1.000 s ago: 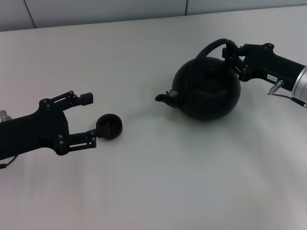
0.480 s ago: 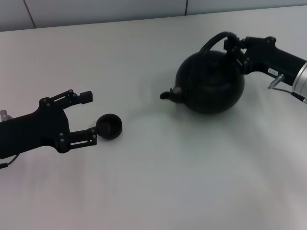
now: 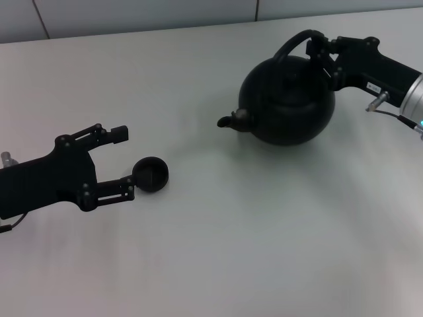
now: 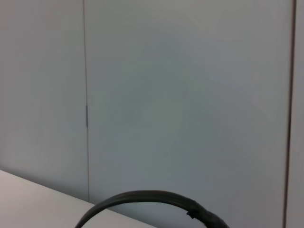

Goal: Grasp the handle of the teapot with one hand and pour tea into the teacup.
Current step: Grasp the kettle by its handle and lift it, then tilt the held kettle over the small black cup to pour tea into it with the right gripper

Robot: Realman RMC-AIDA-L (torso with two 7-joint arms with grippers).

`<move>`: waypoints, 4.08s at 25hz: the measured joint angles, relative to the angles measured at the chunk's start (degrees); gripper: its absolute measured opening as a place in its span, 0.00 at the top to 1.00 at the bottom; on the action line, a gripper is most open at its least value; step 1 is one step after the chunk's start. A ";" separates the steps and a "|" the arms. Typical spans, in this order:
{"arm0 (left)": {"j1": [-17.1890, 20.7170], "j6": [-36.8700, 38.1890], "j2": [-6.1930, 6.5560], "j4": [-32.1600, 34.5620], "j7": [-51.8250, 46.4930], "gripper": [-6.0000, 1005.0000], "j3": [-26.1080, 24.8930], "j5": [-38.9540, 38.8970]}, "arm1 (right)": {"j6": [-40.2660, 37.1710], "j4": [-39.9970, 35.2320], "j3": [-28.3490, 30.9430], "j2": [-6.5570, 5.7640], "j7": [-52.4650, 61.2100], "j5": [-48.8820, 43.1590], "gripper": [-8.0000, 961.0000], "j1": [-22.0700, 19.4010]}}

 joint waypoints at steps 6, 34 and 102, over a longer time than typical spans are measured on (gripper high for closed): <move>-0.03 -0.07 0.00 0.00 0.03 0.14 0.00 0.00 | -0.15 0.00 -0.89 0.00 -0.05 -0.23 0.89 1.15; 0.88 -0.06 0.52 0.02 0.15 0.14 0.00 0.11 | 1.52 0.53 -8.03 -0.09 0.34 -0.43 0.89 6.86; 2.00 -0.06 1.24 0.22 -0.62 0.14 -0.49 0.18 | 8.72 -6.68 -25.19 0.26 -2.32 -0.14 0.89 13.79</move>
